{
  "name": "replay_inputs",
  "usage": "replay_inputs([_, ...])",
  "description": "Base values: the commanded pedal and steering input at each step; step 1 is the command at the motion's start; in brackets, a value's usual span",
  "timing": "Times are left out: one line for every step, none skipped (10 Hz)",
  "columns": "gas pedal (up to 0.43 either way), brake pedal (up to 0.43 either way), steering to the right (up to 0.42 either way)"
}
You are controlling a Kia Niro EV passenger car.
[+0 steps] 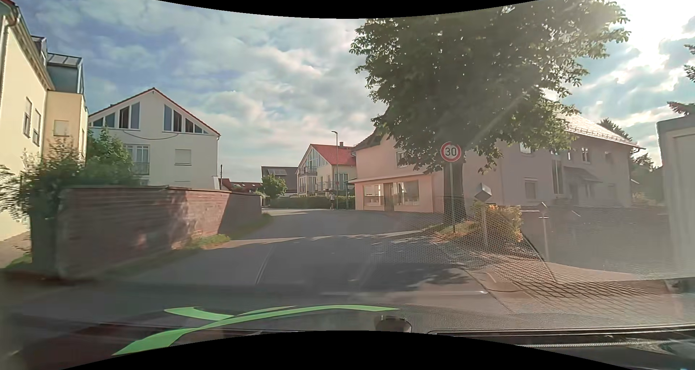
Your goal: Follow the waypoints while adhering to traffic rules and regulations
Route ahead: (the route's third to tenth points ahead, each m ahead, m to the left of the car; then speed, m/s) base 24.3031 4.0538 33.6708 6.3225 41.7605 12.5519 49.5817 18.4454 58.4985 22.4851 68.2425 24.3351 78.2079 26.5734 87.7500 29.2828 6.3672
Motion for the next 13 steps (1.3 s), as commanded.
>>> replay_inputs([0.177,0.0,-0.003])
replay_inputs([0.22,0.0,-0.004])
replay_inputs([0.22,0.0,-0.005])
replay_inputs([0.22,0.0,-0.008])
replay_inputs([0.22,0.0,-0.011])
replay_inputs([0.22,0.0,-0.016])
replay_inputs([0.209,0.0,-0.02])
replay_inputs([0.209,0.0,-0.026])
replay_inputs([0.197,0.0,-0.032])
replay_inputs([0.189,0.0,-0.037])
replay_inputs([0.177,0.0,-0.037])
replay_inputs([0.169,0.0,-0.036])
replay_inputs([0.15,0.0,-0.037])
